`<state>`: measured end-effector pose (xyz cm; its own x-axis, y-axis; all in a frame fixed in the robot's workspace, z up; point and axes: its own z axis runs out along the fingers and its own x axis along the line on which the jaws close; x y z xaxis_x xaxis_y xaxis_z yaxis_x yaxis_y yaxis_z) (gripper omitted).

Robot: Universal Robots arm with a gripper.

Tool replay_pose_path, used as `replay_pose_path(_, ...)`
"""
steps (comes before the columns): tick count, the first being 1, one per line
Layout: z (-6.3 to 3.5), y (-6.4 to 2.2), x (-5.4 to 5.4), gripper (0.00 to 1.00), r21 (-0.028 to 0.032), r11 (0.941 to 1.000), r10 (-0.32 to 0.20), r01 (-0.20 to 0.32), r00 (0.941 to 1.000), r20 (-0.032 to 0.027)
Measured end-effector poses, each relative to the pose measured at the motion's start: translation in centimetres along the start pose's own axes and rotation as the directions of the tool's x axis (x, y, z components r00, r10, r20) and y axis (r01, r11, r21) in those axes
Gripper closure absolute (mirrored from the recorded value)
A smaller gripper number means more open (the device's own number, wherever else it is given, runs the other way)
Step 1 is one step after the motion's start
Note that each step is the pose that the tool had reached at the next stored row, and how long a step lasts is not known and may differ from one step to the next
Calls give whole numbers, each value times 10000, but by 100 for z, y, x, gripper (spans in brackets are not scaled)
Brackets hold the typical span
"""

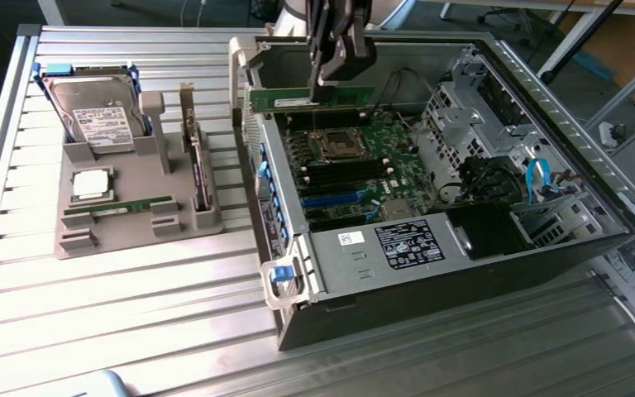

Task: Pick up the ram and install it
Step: 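Pick up the ram and move it above insertion slot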

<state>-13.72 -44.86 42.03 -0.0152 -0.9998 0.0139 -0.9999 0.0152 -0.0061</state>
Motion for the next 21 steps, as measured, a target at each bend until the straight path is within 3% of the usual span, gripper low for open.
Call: replay_pose_path(21,2,-349,-5,87,0,10000,0,0,10000,0)
